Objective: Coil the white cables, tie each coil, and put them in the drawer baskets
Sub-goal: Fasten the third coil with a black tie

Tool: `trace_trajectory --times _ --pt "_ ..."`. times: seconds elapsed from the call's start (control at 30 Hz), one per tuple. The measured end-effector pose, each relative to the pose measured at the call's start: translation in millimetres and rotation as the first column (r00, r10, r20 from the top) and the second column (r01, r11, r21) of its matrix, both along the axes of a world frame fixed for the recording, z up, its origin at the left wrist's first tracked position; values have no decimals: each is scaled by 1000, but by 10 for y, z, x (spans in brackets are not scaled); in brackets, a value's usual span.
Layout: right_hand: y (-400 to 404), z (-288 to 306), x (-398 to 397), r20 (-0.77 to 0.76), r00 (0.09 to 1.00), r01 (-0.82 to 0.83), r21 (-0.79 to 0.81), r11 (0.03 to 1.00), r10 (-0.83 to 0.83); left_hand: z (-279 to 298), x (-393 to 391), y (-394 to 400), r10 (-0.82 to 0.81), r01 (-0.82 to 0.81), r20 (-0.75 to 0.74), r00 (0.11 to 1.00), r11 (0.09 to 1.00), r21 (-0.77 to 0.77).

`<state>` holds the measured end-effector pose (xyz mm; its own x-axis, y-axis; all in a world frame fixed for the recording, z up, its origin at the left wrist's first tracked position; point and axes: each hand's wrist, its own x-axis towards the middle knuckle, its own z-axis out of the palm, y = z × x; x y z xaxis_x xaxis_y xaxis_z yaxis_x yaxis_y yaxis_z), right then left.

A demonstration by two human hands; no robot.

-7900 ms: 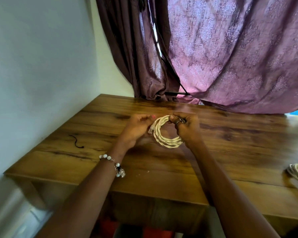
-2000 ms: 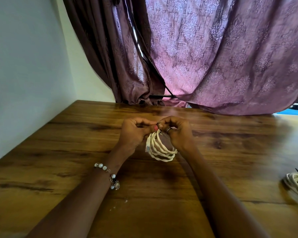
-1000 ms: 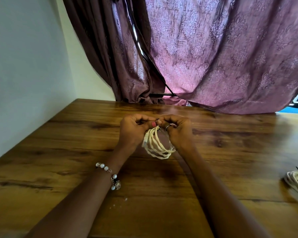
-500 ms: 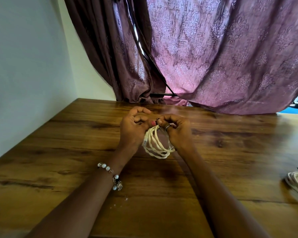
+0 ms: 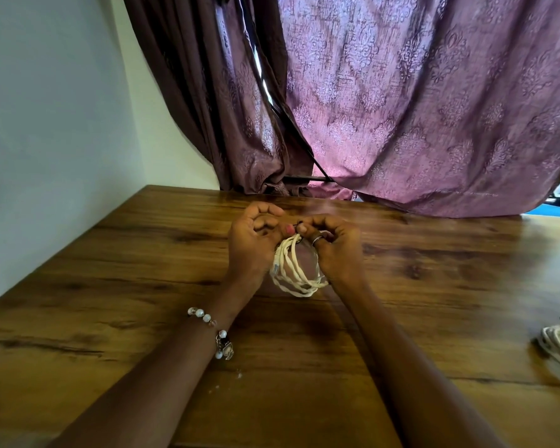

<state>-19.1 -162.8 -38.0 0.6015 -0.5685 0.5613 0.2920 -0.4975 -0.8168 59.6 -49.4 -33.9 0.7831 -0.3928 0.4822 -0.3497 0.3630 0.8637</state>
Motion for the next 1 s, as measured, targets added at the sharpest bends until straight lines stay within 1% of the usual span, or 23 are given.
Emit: trace_trajectory --times 0.17,0.33,0.47,0.57,0.9,1.0 --pt "-14 -19 18 0 1000 9 15 1000 -9 13 -26 10 10 -10 9 1000 1000 -27" --pt "13 -1 16 31 1000 -3 27 1000 2 28 -59 15 29 -30 -17 999 998 -50" --pt "39 2 9 56 998 -16 41 999 14 28 -58 20 45 -45 -19 999 999 -30" --pt "51 5 5 64 998 -9 22 1000 8 22 -52 20 58 -58 -8 998 998 -7" --pt "60 -7 8 63 998 -10 50 999 7 34 -28 20 86 -92 81 993 994 67" --pt "55 -6 5 60 998 -3 23 1000 2 46 -31 29 95 -104 121 988 992 75"
